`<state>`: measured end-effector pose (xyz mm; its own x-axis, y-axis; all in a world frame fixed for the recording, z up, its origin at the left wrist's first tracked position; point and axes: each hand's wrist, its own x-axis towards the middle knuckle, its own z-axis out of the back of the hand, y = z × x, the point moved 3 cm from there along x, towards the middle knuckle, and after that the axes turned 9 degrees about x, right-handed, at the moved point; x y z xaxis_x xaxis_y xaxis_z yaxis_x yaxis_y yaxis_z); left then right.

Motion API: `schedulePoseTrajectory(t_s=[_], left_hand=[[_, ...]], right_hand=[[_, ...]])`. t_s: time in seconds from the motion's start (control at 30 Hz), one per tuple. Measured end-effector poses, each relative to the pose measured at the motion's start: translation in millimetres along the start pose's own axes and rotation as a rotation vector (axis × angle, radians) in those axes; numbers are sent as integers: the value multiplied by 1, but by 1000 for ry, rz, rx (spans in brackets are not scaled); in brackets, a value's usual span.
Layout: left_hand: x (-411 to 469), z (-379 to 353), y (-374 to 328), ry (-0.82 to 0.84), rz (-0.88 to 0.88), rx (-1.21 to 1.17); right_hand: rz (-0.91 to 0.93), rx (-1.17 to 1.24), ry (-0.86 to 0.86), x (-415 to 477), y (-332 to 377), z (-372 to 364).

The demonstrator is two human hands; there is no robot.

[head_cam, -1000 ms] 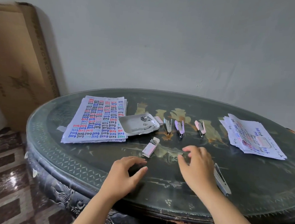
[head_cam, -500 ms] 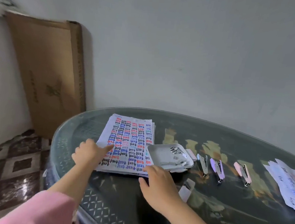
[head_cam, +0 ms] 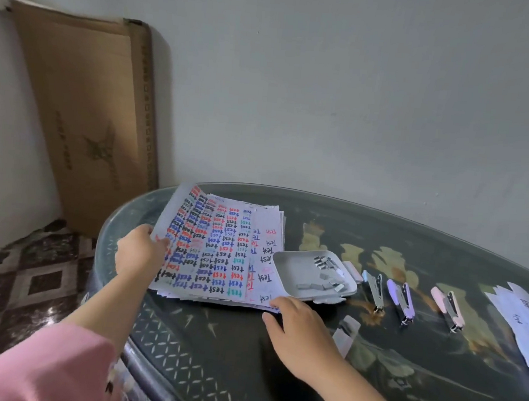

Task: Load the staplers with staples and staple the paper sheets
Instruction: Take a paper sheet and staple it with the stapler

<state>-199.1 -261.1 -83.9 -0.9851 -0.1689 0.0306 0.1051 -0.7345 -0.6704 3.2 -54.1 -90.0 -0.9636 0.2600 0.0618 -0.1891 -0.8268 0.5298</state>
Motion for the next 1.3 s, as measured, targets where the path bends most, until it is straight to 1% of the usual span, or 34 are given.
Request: schedulePoseTrajectory(t_s=[0.07,0.13,0.17,0.23,0.3,0.33,0.37,0.43,0.53,0.67,0.73,0.8,0.87,0.93,1.03,1.1,1.13,1.17,1.2,1.23,1.3], left_hand=[[-1,13,0,-23,-23,-67],[-6,26,-1,16,18,-215],[-10,31,-1,70,65,-352],[-26,39,-3,236,161,-617],[-48,45,-8,402,218,-772],[-61,47,-11,466,235,-820],[-73,49,-13,521,240,-852],[-102,52,-21,623,217,-864],[-154,52,-33,697,145,-757],[-221,46,-44,624,-21,-580],[-247,45,-48,592,-93,-472],[-270,43,-52,593,-129,-399],[-288,40,-54,601,-145,-327],[-302,36,-54,634,-158,-272],[-318,32,-50,759,-139,-241],[-327,34,-48,875,-123,-293],[-329,36,-47,929,-121,-336],[-329,37,-45,987,-113,-370],[-328,40,-42,1052,-98,-391],[-326,42,-37,1123,-85,-390],[-323,51,-30,1233,-134,-348]], right_hand=[[-29,5,2,-1,3,2],[-61,55,-40,0,6,6],[-80,124,-73,1,8,8],[-126,378,-164,5,11,14],[-149,612,-220,6,11,22],[-120,650,-228,4,9,27],[-68,628,-227,-1,5,32],[36,498,-293,-19,-2,47],[153,350,-516,-54,-15,80],[200,293,-749,-115,-34,128],[292,228,-790,-146,-42,143],[394,40,-749,-172,-54,146],[422,-115,-645,-189,-66,140],[407,-91,-532,-202,-81,127],[365,-82,-441,-223,-114,110],[231,-2,-306,-230,-120,109],[199,112,-200,-236,-120,107],[161,364,-97,-236,-121,103],[44,581,-32,-238,-119,105],[44,669,60,-245,-117,102],[-72,757,75,-248,-124,103]])
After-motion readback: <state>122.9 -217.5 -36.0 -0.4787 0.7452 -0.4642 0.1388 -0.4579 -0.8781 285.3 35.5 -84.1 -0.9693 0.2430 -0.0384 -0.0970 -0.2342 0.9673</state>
